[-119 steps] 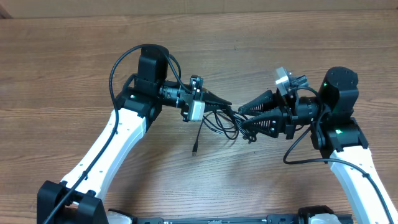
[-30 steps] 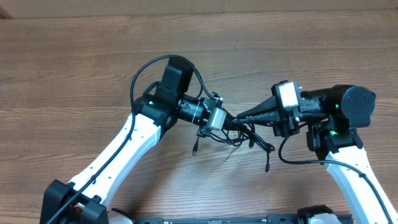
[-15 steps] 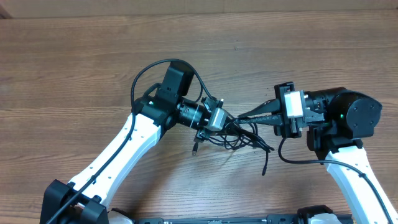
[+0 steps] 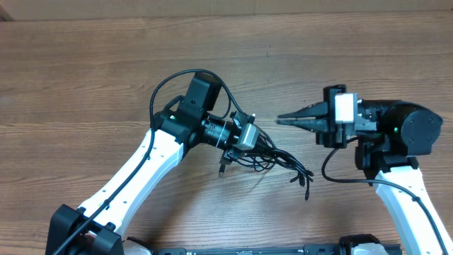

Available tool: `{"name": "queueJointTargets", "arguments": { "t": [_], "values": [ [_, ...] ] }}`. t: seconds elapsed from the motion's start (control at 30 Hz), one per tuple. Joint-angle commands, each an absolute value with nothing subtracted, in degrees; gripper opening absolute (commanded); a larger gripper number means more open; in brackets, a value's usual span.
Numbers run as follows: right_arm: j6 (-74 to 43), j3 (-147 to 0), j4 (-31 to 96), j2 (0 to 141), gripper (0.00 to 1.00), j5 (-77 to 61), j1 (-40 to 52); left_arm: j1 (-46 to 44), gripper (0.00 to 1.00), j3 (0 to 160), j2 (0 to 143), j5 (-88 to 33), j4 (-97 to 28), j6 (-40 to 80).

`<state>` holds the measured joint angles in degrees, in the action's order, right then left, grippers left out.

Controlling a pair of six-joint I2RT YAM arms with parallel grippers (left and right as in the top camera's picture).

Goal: Untangle cables

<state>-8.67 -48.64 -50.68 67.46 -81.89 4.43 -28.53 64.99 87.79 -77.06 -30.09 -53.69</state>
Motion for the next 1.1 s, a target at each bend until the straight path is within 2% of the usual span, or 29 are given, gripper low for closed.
{"name": "queueJointTargets", "arguments": {
  "t": [0.0,0.03,0.1,0.2,0.27,0.33,0.47,0.57,0.8,1.07],
  "values": [
    [-8.6,-48.4,-48.4,67.5,0.09,-80.6,1.7,-28.9,0.04,65.7,87.9,-77.4,-30.2,-53.2],
    [-8.8,-48.4,-47.0,67.5,0.22,-80.6,1.0,-28.9,0.04,65.7,87.9,-77.4,-30.2,-53.2],
    [-9.9,-48.4,-43.3,67.5,0.32,-80.6,-0.6,-28.9,0.04,65.7,87.9,-77.3,-30.1,-53.9],
    [-12.2,-48.4,-38.4,67.5,0.52,-82.3,-2.0,-28.9,0.04,65.7,87.9,-76.5,-29.9,-55.9],
    [-12.2,-48.4,-36.9,67.5,0.57,-86.3,-2.3,-28.9,0.04,65.7,87.9,-74.1,-29.6,-57.0],
    [-12.3,-48.4,-36.7,67.5,0.59,-90.1,-2.3,-28.9,0.04,65.7,87.9,-72.4,-28.8,-57.2],
    [-15.0,-48.3,-32.7,67.5,0.66,-89.9,-2.3,-28.9,0.04,65.7,87.9,-72.1,-26.0,-57.2],
    [-15.0,-48.3,-30.3,67.8,0.68,-89.9,-2.3,-28.8,0.04,65.7,87.9,-71.5,-23.0,-57.2],
    [-15.0,-48.3,-28.4,70.0,0.66,-89.9,-2.3,-27.5,0.04,65.7,87.9,-71.4,-17.8,-57.2],
    [-15.0,-48.3,-24.6,71.4,0.62,-89.9,-2.3,-21.0,0.04,65.7,87.9,-73.3,-16.5,-57.2]
  ]
}}
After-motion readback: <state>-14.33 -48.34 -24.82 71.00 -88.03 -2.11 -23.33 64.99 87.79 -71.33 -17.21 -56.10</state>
